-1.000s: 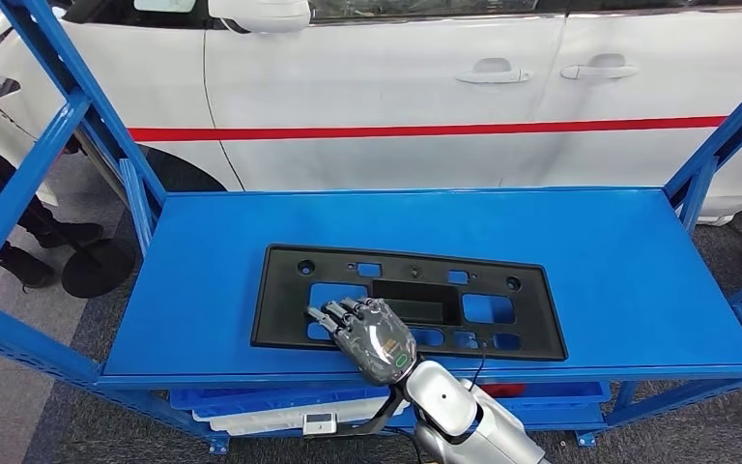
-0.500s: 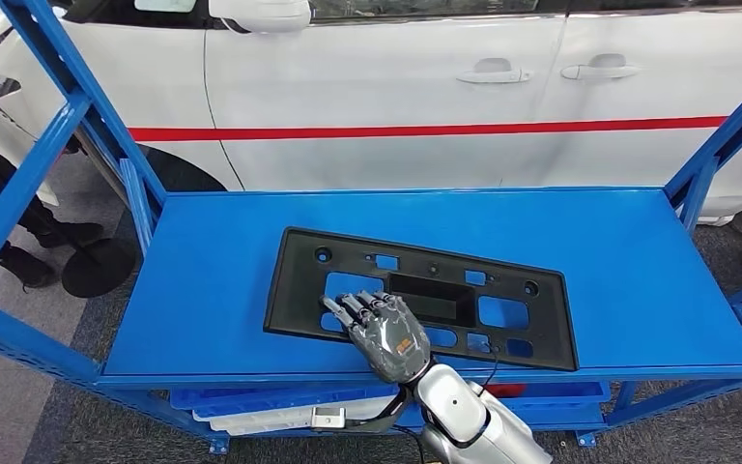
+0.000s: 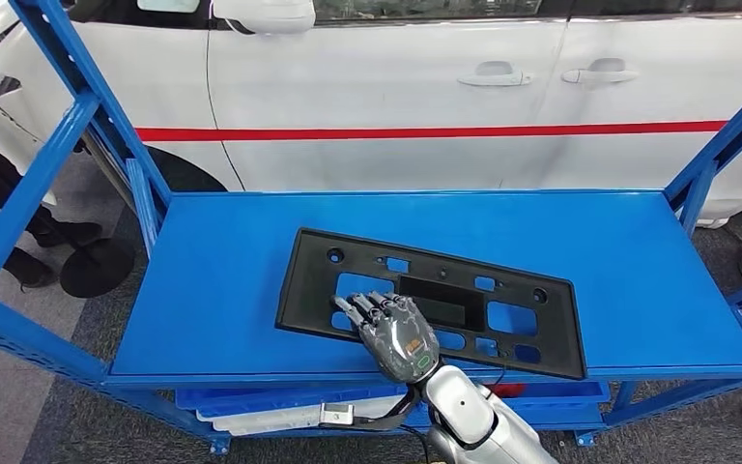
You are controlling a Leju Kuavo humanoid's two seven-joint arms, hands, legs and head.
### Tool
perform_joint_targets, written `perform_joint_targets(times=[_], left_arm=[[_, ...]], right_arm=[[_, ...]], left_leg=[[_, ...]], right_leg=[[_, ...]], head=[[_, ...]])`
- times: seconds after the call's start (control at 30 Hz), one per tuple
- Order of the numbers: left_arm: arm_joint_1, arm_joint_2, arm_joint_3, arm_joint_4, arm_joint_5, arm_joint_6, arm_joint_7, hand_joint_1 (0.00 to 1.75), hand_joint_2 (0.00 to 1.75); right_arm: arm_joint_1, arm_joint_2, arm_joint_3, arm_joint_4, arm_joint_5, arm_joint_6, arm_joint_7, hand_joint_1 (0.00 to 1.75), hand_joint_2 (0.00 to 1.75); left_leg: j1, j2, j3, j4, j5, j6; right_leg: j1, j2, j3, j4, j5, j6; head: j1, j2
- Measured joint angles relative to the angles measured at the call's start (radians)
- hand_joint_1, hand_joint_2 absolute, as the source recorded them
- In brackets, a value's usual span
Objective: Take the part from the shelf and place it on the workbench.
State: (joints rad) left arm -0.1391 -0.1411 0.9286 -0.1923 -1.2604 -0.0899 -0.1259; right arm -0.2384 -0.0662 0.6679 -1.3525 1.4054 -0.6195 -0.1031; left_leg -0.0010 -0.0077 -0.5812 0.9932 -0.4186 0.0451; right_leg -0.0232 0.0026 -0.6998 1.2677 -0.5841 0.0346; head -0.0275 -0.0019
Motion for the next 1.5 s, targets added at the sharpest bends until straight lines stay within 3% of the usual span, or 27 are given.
perform_joint_targets(times=[0.03, 0.07, 0.17, 0.23, 0.33, 0.4, 0.47, 0.5, 0.53, 0.57, 0.6, 0.67, 0.73, 0.83, 0.87, 0.93, 1.0, 1.03, 1.07, 1.1, 1.17, 1.23, 1.37, 1.43, 1.5], left_arm=[[0.000, 0.000, 0.000, 0.000, -0.001, -0.001, 0.000, 0.00, 1.75], [0.000, 0.000, -0.001, 0.000, -0.001, -0.002, 0.000, 0.00, 1.75], [0.000, -0.001, -0.001, 0.000, -0.002, -0.002, 0.000, 0.00, 1.75], [0.000, -0.002, -0.001, 0.000, -0.002, -0.003, 0.000, 0.00, 1.75], [0.001, 0.000, -0.001, 0.000, 0.000, -0.004, 0.000, 0.00, 1.75], [0.002, 0.001, -0.001, 0.000, 0.000, -0.004, 0.000, 0.00, 1.75], [0.003, 0.001, -0.001, 0.000, -0.001, -0.005, 0.000, 0.00, 1.75], [0.004, 0.001, -0.001, 0.000, -0.001, -0.005, 0.000, 0.00, 1.75], [0.005, 0.001, -0.001, 0.000, -0.002, -0.005, 0.000, 0.00, 1.75], [0.006, 0.001, -0.001, 0.000, -0.003, -0.005, 0.000, 0.00, 1.75], [0.006, 0.001, -0.001, 0.000, -0.003, -0.005, 0.000, 0.00, 1.75], [0.005, 0.001, -0.001, 0.000, -0.004, -0.005, 0.000, 0.00, 1.75], [0.003, 0.001, -0.001, 0.000, -0.006, -0.005, 0.000, 0.00, 1.75], [0.006, 0.001, -0.002, 0.000, -0.009, -0.005, 0.000, 0.00, 1.75], [0.007, 0.001, -0.002, 0.000, -0.010, -0.005, -0.001, 0.00, 1.75], [0.006, 0.001, -0.002, 0.000, -0.012, -0.005, -0.001, 0.00, 1.75], [0.006, 0.001, -0.003, 0.000, -0.014, -0.006, -0.002, 0.00, 1.75], [0.006, 0.001, -0.003, 0.000, -0.014, -0.007, -0.002, 0.00, 1.75], [0.007, 0.001, -0.004, 0.000, -0.014, -0.007, -0.002, 0.00, 1.75], [0.007, 0.001, -0.004, 0.000, -0.015, -0.008, -0.002, 0.00, 1.75], [0.008, 0.000, -0.004, 0.000, -0.016, -0.010, -0.002, 0.00, 1.75], [0.007, -0.002, -0.005, 0.000, -0.017, -0.012, -0.002, 0.00, 1.75], [0.006, 0.000, -0.005, 0.000, -0.017, -0.016, -0.002, 0.00, 1.75], [0.006, 0.002, -0.005, 0.000, -0.018, -0.018, -0.002, 0.00, 1.75], [0.006, 0.002, -0.005, 0.000, -0.020, -0.019, -0.002, 0.00, 1.75]], right_arm=[[0.003, -0.002, -0.002, -0.001, 0.012, 0.008, 0.002, 1.75, 1.75], [0.006, -0.004, -0.004, -0.002, 0.025, 0.014, 0.004, 1.75, 1.75], [0.006, -0.010, -0.010, -0.016, 0.066, 0.022, 0.012, 1.75, 1.75], [0.005, -0.016, -0.013, -0.029, 0.098, 0.027, 0.018, 1.75, 1.75], [0.002, -0.030, -0.019, -0.051, 0.131, 0.036, 0.027, 1.75, 1.75], [-0.003, -0.037, -0.021, -0.064, 0.136, 0.038, 0.030, 1.75, 1.75], [-0.006, -0.045, -0.024, -0.073, 0.137, 0.039, 0.031, 1.75, 1.75], [-0.007, -0.048, -0.026, -0.075, 0.137, 0.041, 0.032, 1.75, 1.75], [-0.006, -0.052, -0.027, -0.076, 0.137, 0.042, 0.033, 1.75, 1.75], [-0.006, -0.055, -0.029, -0.077, 0.138, 0.044, 0.034, 1.75, 1.75], [-0.007, -0.057, -0.029, -0.079, 0.138, 0.045, 0.036, 1.75, 1.75], [-0.008, -0.060, -0.031, -0.085, 0.139, 0.046, 0.040, 1.75, 1.75], [-0.009, -0.063, -0.033, -0.091, 0.140, 0.047, 0.044, 1.75, 1.75], [-0.008, -0.066, -0.034, -0.099, 0.140, 0.051, 0.048, 1.75, 1.75], [-0.008, -0.069, -0.034, -0.102, 0.140, 0.053, 0.050, 1.75, 1.75], [-0.008, -0.075, -0.035, -0.107, 0.140, 0.056, 0.053, 1.75, 1.75], [-0.005, -0.080, -0.035, -0.109, 0.140, 0.061, 0.057, 1.75, 1.75], [-0.002, -0.083, -0.035, -0.109, 0.140, 0.063, 0.060, 1.75, 1.75], [0.000, -0.085, -0.035, -0.109, 0.140, 0.066, 0.062, 1.75, 1.75], [0.001, -0.087, -0.035, -0.111, 0.140, 0.068, 0.064, 1.75, 1.75], [0.002, -0.089, -0.035, -0.117, 0.140, 0.073, 0.066, 1.75, 1.75], [0.001, -0.090, -0.035, -0.124, 0.140, 0.078, 0.068, 1.75, 1.75], [-0.001, -0.093, -0.035, -0.128, 0.140, 0.097, 0.068, 1.75, 1.75], [-0.010, -0.093, -0.035, -0.129, 0.140, 0.114, 0.067, 1.75, 1.75], [-0.026, -0.097, -0.036, -0.129, 0.140, 0.137, 0.075, 1.75, 1.75]], left_leg=[[0.000, 0.000, -0.001, 0.002, -0.001, -0.001], [0.000, -0.001, -0.003, 0.006, -0.002, -0.003], [0.000, -0.002, -0.009, 0.025, -0.011, -0.016], [-0.003, -0.002, -0.014, 0.033, -0.014, -0.027], [-0.001, -0.002, -0.021, 0.040, -0.018, -0.043], [0.003, 0.000, -0.045, 0.102, -0.064, -0.054], [0.008, 0.001, -0.092, 0.226, -0.136, -0.064], [0.011, 0.001, -0.113, 0.284, -0.161, -0.067], [0.012, 0.001, -0.119, 0.311, -0.167, -0.069], [0.013, 0.002, -0.107, 0.300, -0.155, -0.069], [0.013, 0.002, -0.077, 0.250, -0.126, -0.068], [0.012, 0.002, 0.000, 0.106, -0.074, -0.063], [0.007, 0.001, 0.033, 0.033, -0.059, -0.054], [0.006, 0.001, 0.029, 0.025, -0.048, -0.034], [0.007, 0.002, 0.027, 0.021, -0.042, -0.025], [0.007, 0.004, 0.020, 0.015, -0.031, -0.012], [0.001, 0.004, 0.009, 0.017, -0.024, -0.005], [-0.002, 0.004, 0.003, 0.019, -0.022, -0.004], [-0.005, 0.003, -0.002, 0.022, -0.020, -0.003], [-0.007, 0.003, -0.006, 0.025, -0.019, -0.003], [-0.012, 0.002, -0.011, 0.031, -0.018, -0.005], [-0.014, 0.003, -0.016, 0.035, -0.015, -0.012], [-0.012, 0.003, -0.025, 0.045, -0.019, -0.033], [-0.007, 0.003, -0.051, 0.113, -0.073, -0.046], [0.003, 0.003, -0.098, 0.239, -0.147, -0.057]], right_leg=[[0.000, 0.000, -0.008, 0.017, 0.003, 0.001], [-0.001, 0.000, 0.004, -0.007, 0.026, 0.000], [0.000, 0.000, 0.095, -0.187, 0.106, -0.008], [0.004, 0.002, 0.113, -0.231, 0.115, -0.019], [0.004, 0.001, 0.109, -0.235, 0.126, -0.037], [0.000, -0.002, 0.106, -0.239, 0.133, -0.048], [0.000, -0.005, 0.101, -0.239, 0.135, -0.052], [0.001, -0.006, 0.099, -0.239, 0.137, -0.052], [0.001, -0.007, 0.098, -0.239, 0.138, -0.051], [0.000, -0.008, 0.096, -0.238, 0.139, -0.049], [0.000, -0.008, 0.096, -0.238, 0.140, -0.047], [0.001, -0.007, 0.095, -0.236, 0.144, -0.041], [0.003, -0.007, 0.091, -0.237, 0.150, -0.030], [0.002, -0.006, 0.086, -0.240, 0.156, -0.010], [0.001, -0.006, 0.079, -0.227, 0.142, -0.006], [0.001, -0.004, 0.043, -0.140, 0.080, -0.002], [0.002, -0.004, -0.010, -0.009, 0.014, -0.001], [0.002, -0.004, -0.022, 0.030, 0.002, -0.002], [0.003, -0.004, -0.018, 0.033, 0.008, -0.004], [0.005, -0.004, 0.009, -0.006, 0.030, -0.010], [0.013, -0.004, 0.090, -0.141, 0.081, -0.025], [0.021, -0.006, 0.135, -0.227, 0.103, -0.037], [0.018, -0.009, 0.135, -0.250, 0.120, -0.049], [0.012, -0.013, 0.129, -0.258, 0.132, -0.056], [0.011, -0.014, 0.117, -0.258, 0.140, -0.057]], head=[[0.000, 0.000], [0.000, 0.000], [0.000, 0.000], [0.000, 0.000], [0.000, 0.000], [0.000, 0.000], [0.000, 0.000], [0.000, 0.000], [0.000, 0.000], [0.000, 0.000], [0.000, 0.000], [0.000, 0.000], [0.000, 0.000], [0.000, 0.000], [0.000, 0.000], [0.000, 0.000], [0.000, 0.000], [0.000, 0.000], [0.000, 0.000], [0.000, 0.000], [0.000, 0.000], [0.000, 0.000], [0.000, 0.000], [0.000, 0.000], [0.000, 0.000]])
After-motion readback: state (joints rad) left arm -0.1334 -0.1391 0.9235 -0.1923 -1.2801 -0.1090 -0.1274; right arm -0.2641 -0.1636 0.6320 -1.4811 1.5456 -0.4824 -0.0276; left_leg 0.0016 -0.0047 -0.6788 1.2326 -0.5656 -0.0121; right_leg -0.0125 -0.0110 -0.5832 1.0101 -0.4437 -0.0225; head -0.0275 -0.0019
